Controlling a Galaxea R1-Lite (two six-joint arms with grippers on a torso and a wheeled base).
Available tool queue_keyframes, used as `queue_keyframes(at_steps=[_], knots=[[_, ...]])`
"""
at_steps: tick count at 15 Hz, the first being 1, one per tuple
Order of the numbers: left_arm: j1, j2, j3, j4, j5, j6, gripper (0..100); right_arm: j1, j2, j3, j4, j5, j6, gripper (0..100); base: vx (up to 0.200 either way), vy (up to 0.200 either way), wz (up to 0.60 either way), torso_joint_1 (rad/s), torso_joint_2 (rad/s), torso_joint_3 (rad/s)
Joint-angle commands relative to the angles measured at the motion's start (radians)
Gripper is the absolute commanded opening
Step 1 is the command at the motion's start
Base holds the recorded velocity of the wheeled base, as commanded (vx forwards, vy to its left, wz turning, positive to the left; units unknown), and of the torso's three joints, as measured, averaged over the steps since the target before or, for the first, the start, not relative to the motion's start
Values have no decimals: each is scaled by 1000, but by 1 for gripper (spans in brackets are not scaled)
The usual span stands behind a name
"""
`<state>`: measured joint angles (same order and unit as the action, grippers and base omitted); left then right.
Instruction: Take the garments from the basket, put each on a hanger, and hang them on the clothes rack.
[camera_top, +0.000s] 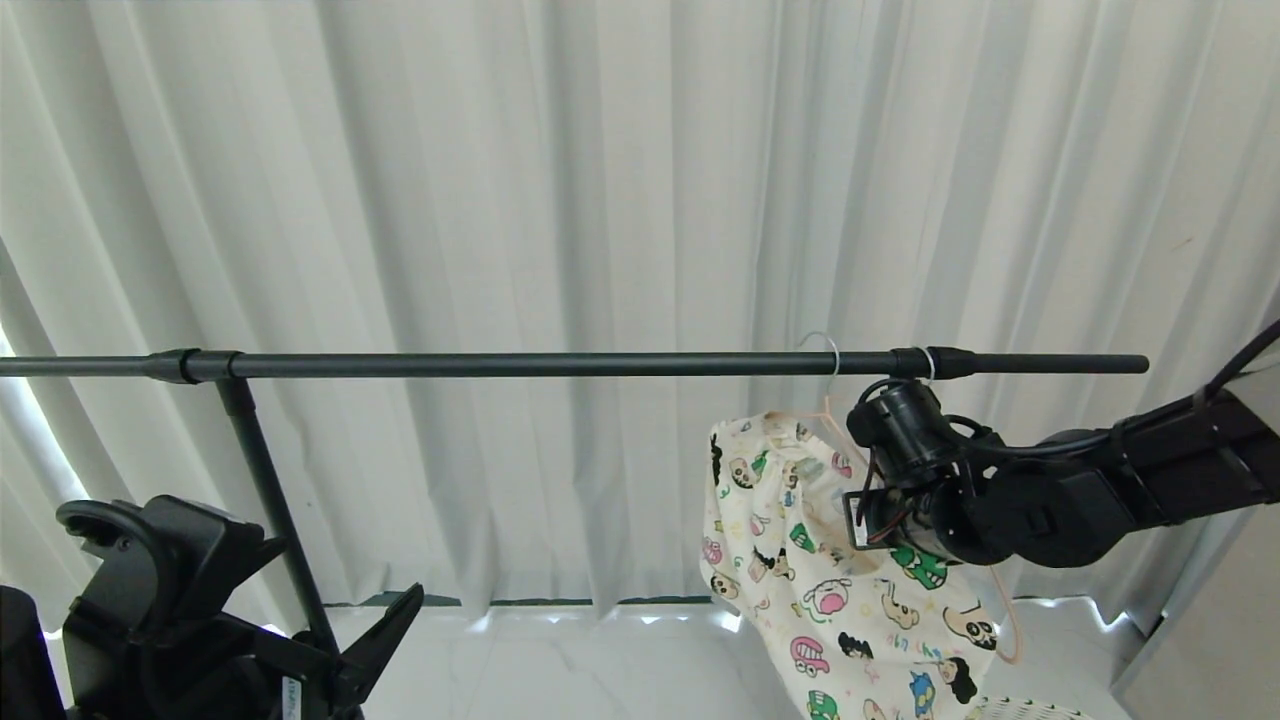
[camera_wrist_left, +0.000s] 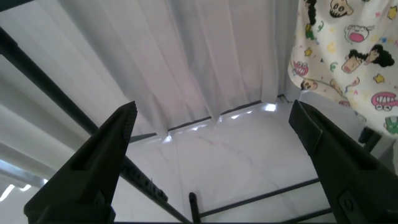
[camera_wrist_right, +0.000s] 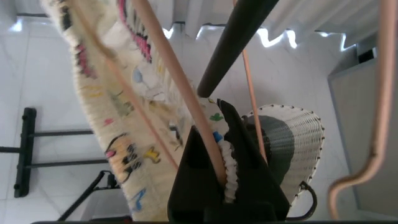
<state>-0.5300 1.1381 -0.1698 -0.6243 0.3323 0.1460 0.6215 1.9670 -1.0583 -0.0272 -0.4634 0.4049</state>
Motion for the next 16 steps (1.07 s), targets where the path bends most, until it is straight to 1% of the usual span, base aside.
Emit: queue_keyframes(at_steps=[1, 7, 9, 11, 14, 15, 16], knots=[[-1, 2, 4, 0, 1, 0, 100, 3, 18, -5, 0, 0, 0, 0, 0, 0, 0, 0, 0, 0], [-18, 2, 4, 0, 1, 0, 100, 11, 16, 0, 10, 0, 0, 0, 0, 0, 0, 0, 0, 0], [-18, 0, 4, 0, 1, 0, 100, 38, 12, 0, 40, 0, 0, 0, 0, 0, 0, 0, 0, 0], [-18, 0, 4, 0, 1, 0, 100, 63, 13, 0, 43, 0, 2, 0, 0, 0, 0, 0, 0, 0], [-18, -15, 7, 0, 1, 1, 100, 69, 15, -2, 46, 0, 0, 0, 0, 0, 0, 0, 0, 0], [-18, -18, 13, 0, 1, 1, 100, 69, 13, -3, 49, 0, 2, 100, 0, 0, 0, 0, 0, 0], [-18, -24, 18, 0, 1, 1, 100, 69, 12, -3, 50, 0, 2, 100, 0, 0, 0, 0, 0, 0]])
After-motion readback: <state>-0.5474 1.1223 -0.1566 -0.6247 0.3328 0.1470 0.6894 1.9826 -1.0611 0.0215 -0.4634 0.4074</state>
